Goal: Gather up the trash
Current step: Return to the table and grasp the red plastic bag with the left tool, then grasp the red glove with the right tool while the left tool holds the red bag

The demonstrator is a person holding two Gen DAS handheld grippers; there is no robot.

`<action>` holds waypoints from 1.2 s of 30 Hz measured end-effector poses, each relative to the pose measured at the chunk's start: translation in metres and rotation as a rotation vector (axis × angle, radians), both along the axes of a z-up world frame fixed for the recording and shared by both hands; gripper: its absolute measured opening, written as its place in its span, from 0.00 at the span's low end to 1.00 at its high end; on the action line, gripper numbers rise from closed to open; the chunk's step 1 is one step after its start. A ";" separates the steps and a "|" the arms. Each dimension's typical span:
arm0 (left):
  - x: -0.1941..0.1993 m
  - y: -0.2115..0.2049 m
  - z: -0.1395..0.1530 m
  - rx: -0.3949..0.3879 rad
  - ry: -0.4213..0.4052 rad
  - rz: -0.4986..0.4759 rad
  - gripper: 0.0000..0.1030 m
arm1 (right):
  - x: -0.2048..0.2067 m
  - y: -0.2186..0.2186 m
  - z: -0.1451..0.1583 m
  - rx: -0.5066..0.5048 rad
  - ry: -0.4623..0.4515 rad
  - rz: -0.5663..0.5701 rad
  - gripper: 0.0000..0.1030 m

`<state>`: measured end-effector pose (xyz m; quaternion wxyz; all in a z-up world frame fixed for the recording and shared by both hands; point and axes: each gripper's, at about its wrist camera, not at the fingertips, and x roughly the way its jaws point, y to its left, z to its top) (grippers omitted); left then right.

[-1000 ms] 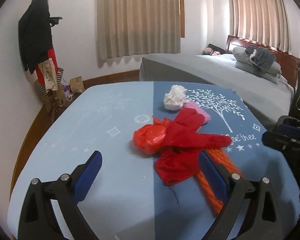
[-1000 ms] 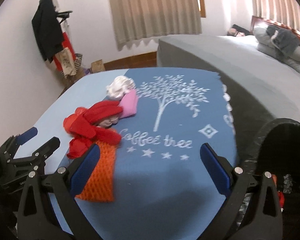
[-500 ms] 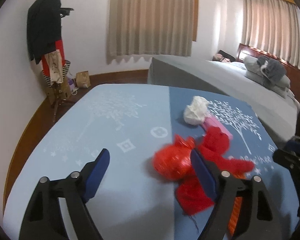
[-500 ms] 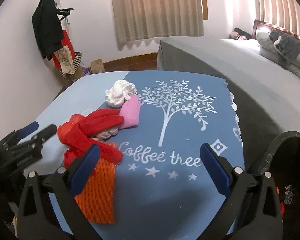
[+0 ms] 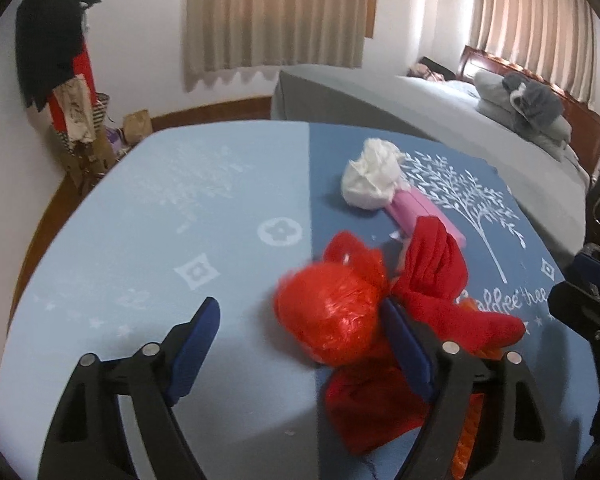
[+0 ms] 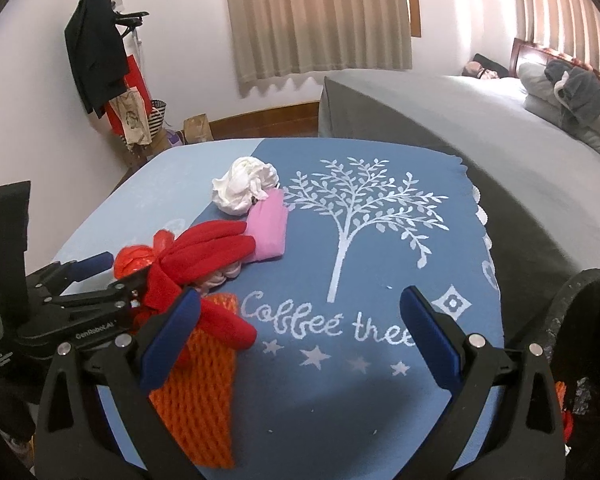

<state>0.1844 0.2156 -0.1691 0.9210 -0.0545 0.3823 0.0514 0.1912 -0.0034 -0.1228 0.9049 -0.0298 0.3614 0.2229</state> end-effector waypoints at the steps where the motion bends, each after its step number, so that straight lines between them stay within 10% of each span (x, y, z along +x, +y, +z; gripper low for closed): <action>1: 0.001 -0.001 -0.001 -0.009 0.006 -0.010 0.64 | 0.000 0.000 0.000 0.000 0.001 0.000 0.94; 3: 0.004 -0.002 -0.003 -0.061 0.019 -0.059 0.36 | 0.000 0.000 0.000 0.000 0.001 -0.001 0.94; 13: -0.023 0.004 0.018 -0.029 -0.099 -0.034 0.33 | 0.000 0.003 0.005 0.000 -0.017 0.011 0.94; 36: -0.060 0.047 0.024 0.021 -0.096 0.092 0.33 | 0.016 0.097 -0.020 -0.041 0.060 0.159 0.86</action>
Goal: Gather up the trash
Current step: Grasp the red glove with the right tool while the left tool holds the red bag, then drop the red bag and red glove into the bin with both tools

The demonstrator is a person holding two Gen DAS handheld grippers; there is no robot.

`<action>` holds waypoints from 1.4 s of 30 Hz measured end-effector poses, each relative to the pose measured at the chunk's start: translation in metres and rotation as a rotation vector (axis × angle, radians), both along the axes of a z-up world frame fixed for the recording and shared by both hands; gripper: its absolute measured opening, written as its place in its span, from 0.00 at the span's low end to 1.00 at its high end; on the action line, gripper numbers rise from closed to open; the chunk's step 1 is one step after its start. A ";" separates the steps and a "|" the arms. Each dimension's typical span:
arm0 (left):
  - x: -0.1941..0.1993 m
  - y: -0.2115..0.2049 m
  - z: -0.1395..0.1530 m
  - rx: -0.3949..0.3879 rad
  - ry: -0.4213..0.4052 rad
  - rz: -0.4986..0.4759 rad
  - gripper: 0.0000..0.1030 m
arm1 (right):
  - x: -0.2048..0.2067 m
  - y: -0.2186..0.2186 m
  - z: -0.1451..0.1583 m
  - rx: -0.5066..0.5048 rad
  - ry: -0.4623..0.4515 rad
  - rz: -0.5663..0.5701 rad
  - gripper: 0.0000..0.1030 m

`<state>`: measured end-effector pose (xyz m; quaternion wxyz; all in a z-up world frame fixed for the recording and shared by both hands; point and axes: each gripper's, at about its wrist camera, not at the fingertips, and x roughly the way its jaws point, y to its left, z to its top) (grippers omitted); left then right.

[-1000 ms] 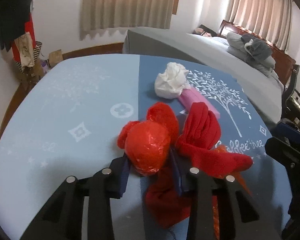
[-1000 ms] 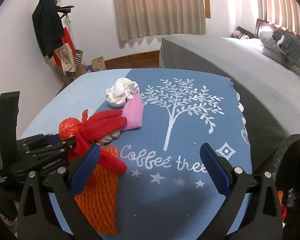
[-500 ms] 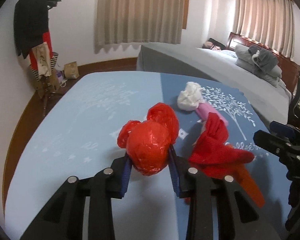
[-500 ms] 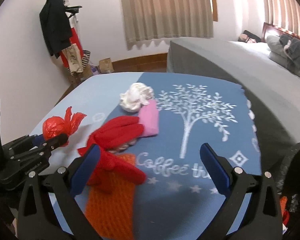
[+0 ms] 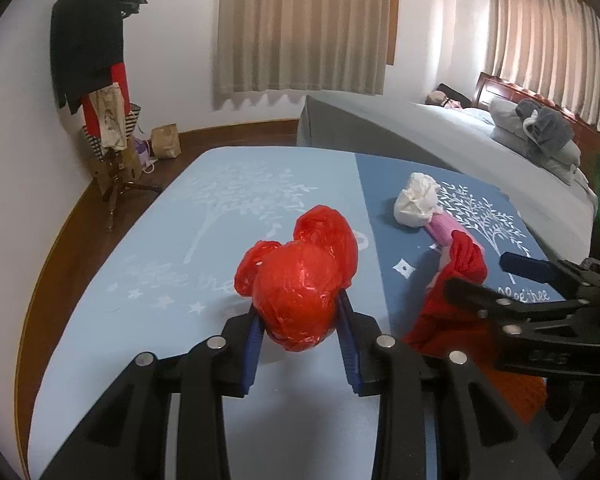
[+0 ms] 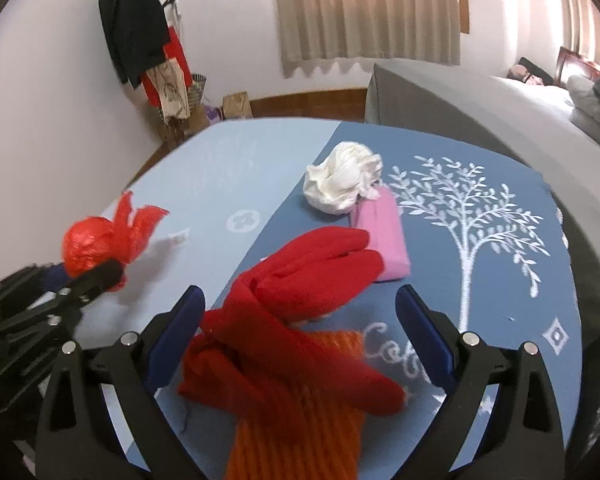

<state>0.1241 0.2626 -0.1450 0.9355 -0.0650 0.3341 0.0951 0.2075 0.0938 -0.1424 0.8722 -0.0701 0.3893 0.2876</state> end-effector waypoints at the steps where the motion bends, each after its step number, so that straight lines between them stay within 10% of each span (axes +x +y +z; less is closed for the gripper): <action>1: -0.001 0.001 0.000 -0.001 0.000 0.002 0.33 | 0.001 0.003 -0.002 -0.003 0.009 0.007 0.76; 5: -0.002 0.003 0.000 -0.006 -0.001 0.009 0.33 | 0.004 0.007 -0.005 -0.009 0.028 0.027 0.58; 10: -0.001 -0.002 0.001 -0.007 -0.002 0.007 0.33 | 0.006 -0.001 0.006 0.045 0.038 0.070 0.13; 42: -0.003 -0.075 0.044 -0.011 -0.099 -0.153 0.33 | -0.040 -0.123 0.099 0.187 -0.126 -0.046 0.13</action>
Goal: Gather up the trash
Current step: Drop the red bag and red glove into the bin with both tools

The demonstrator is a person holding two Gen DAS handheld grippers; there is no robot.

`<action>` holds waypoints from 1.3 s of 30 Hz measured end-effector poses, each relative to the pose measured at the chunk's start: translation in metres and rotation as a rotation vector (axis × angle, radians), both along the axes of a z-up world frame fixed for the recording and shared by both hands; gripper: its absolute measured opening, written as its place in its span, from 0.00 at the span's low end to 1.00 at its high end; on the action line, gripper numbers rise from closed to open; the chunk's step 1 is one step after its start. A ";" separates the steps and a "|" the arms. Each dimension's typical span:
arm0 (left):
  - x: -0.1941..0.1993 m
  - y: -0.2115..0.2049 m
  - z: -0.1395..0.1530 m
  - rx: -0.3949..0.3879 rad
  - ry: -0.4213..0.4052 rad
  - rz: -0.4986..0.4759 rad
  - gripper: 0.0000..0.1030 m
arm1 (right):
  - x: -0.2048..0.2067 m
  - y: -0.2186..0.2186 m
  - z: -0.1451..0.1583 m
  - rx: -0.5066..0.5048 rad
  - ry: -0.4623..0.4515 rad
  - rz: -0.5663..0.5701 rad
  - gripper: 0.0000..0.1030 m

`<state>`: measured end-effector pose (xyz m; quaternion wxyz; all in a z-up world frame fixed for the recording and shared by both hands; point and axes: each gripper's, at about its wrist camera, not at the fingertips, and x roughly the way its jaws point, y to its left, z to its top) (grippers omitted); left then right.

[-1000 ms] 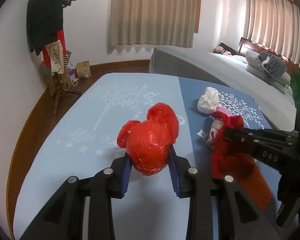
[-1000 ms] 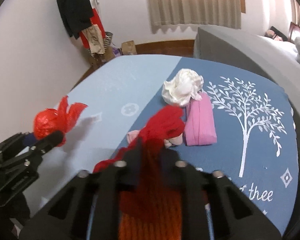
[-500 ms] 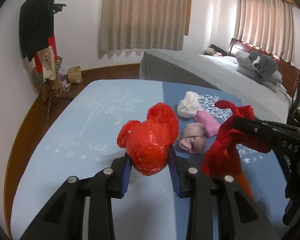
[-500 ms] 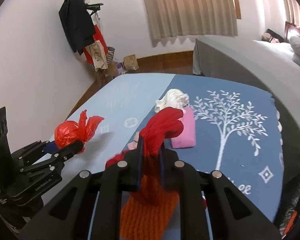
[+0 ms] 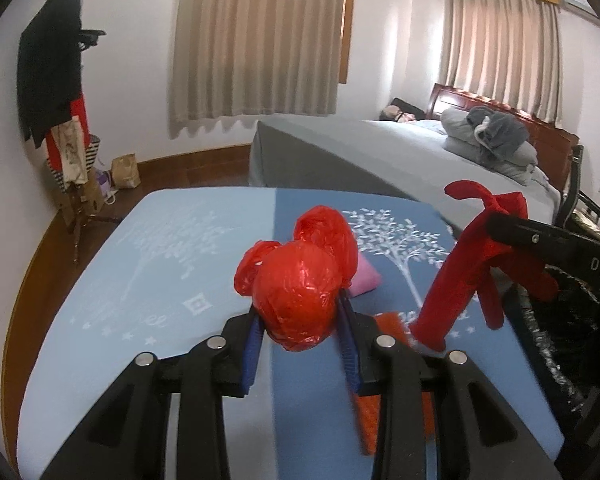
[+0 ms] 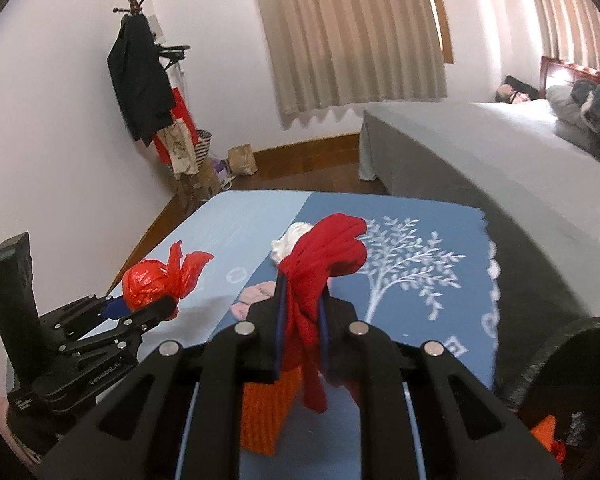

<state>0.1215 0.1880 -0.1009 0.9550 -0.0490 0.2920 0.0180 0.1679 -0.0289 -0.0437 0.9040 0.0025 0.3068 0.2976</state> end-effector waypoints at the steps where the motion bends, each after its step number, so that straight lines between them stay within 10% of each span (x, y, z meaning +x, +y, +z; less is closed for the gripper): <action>1: 0.000 -0.005 0.002 -0.001 -0.004 -0.009 0.33 | -0.002 -0.004 0.003 0.001 -0.006 -0.006 0.13; 39: 0.027 -0.238 0.039 -0.042 -0.073 -0.497 0.33 | -0.060 -0.232 0.014 -0.045 -0.051 -0.458 0.13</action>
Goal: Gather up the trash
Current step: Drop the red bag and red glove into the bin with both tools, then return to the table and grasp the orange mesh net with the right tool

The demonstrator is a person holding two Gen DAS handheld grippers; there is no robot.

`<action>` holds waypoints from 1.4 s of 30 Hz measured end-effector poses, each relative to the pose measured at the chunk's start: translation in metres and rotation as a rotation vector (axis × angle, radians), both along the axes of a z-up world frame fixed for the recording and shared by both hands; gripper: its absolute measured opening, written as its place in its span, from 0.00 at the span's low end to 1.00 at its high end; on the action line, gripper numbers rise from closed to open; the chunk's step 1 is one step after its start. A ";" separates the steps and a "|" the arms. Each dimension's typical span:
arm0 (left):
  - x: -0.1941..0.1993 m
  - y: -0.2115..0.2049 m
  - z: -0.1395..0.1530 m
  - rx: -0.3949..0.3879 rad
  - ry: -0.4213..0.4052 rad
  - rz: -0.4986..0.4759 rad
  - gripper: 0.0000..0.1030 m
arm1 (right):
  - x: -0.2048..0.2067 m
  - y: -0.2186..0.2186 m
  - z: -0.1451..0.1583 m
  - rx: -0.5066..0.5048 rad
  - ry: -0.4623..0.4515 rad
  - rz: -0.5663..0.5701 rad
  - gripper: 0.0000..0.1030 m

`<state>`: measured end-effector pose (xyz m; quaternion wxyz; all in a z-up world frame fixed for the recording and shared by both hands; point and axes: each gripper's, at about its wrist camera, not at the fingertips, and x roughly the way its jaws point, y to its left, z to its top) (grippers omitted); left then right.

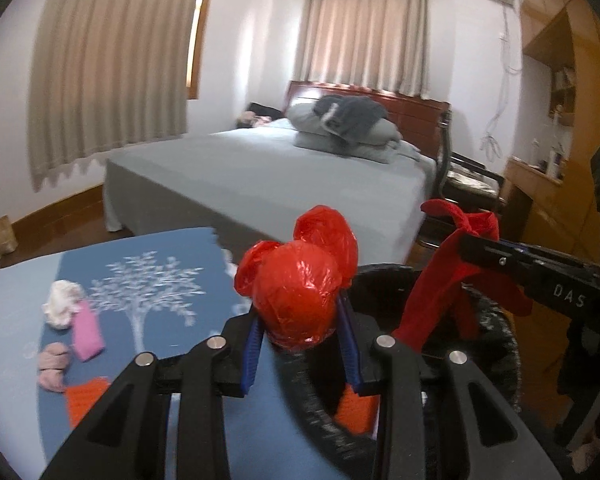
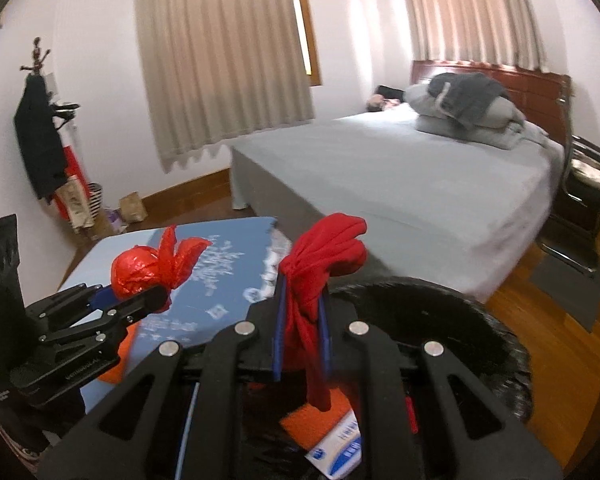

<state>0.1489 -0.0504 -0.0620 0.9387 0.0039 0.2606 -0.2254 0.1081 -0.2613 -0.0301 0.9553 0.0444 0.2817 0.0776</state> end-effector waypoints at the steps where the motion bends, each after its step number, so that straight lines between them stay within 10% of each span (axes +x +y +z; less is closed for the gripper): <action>1: 0.000 -0.005 -0.001 0.001 0.001 -0.009 0.33 | -0.001 -0.006 -0.002 -0.001 0.003 -0.011 0.13; 10: 0.005 -0.062 -0.018 0.020 0.023 -0.124 0.33 | -0.011 -0.049 -0.022 -0.010 0.039 -0.106 0.19; 21: 0.003 -0.061 -0.024 0.016 0.034 -0.131 0.78 | -0.023 -0.071 -0.028 -0.040 0.011 -0.212 0.92; 42: -0.021 0.126 -0.017 0.085 -0.009 0.316 0.94 | 0.013 0.060 -0.018 0.009 0.013 0.037 0.94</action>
